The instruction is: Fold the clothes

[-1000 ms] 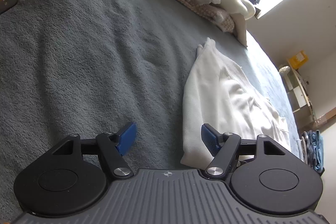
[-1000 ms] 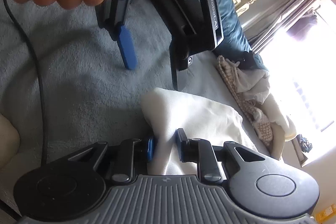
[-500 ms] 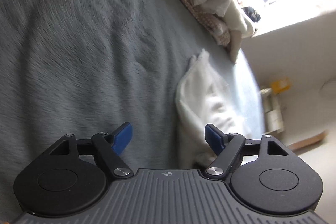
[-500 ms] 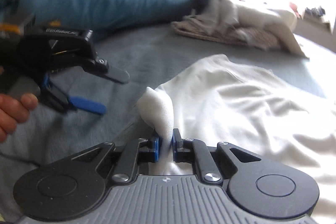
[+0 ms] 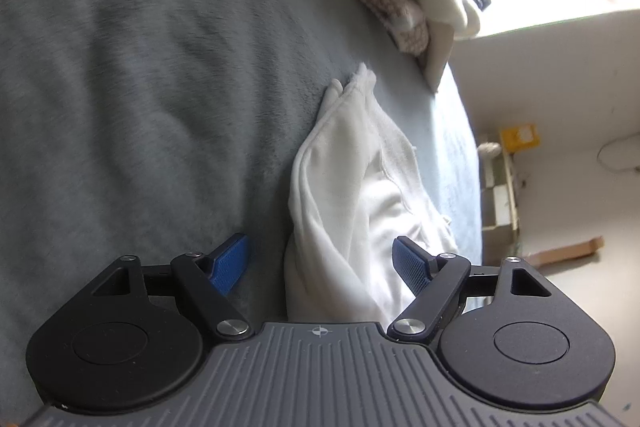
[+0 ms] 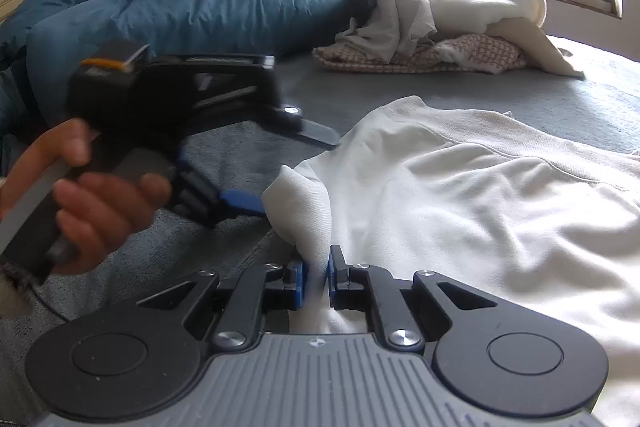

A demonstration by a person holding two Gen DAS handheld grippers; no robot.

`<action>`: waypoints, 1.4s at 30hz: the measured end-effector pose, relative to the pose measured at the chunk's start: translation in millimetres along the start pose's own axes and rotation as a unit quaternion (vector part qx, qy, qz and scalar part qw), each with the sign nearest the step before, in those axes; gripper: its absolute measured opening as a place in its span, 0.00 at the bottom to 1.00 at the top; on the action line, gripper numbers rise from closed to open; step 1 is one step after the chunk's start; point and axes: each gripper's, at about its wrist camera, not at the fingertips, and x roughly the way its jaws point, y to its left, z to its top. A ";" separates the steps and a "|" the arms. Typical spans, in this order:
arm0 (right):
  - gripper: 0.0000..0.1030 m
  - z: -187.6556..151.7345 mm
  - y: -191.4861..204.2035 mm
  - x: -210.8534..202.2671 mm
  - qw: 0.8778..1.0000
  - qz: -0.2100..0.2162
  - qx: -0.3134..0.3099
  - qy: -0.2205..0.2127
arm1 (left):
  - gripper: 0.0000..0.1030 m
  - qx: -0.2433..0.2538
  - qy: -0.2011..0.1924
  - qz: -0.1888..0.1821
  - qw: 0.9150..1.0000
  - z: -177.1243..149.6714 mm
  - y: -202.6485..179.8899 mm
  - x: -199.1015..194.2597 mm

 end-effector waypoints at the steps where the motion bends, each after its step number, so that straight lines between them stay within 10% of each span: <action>1: 0.11 -0.4 0.6 -0.8 1.000 0.001 -0.002 -0.001 | 0.74 0.007 0.001 0.002 1.000 2.9 -2.0 2.0; 23: 0.11 -2.4 -5.1 0.6 1.000 0.022 -0.009 -0.010 | 0.70 0.043 0.048 -0.026 0.998 63.6 -6.7 46.2; 42: 0.11 -4.3 4.0 -2.3 0.999 0.039 -0.027 -0.018 | 0.51 0.143 0.058 0.012 0.988 24.2 -25.2 42.0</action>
